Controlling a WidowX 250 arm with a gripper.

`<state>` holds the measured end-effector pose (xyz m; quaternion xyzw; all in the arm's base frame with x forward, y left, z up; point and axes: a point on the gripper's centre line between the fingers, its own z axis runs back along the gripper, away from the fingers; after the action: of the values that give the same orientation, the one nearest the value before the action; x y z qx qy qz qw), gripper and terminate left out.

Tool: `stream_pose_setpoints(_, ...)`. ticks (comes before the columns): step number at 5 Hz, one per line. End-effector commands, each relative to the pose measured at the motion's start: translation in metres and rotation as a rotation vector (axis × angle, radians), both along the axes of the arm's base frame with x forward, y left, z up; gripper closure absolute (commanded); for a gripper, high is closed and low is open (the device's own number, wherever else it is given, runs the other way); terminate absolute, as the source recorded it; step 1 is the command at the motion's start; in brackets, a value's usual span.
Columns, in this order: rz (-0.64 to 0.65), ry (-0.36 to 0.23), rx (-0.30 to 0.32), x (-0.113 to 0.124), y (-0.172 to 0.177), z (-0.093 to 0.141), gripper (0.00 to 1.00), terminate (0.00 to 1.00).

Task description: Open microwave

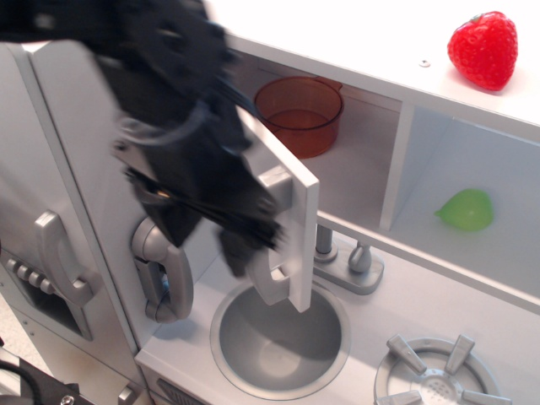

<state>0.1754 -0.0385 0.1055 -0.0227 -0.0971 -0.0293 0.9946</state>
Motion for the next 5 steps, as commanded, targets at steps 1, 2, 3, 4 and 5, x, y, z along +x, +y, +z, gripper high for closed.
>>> stream_pose_setpoints(1, 0.005, 0.106, -0.048, 0.024, -0.062, 0.017, 0.00, 0.00)
stream_pose_setpoints(2, -0.006, 0.116, -0.084, 0.034, -0.095, 0.017, 0.00, 0.00)
stream_pose_setpoints(3, 0.008, 0.119, -0.119, 0.045, -0.107, 0.021, 0.00, 0.00)
stream_pose_setpoints(4, 0.014, 0.124, -0.147, 0.054, -0.118, 0.014, 0.00, 0.00)
stream_pose_setpoints(5, 0.063, -0.011, -0.131, 0.080, -0.109, 0.018, 0.00, 0.00)
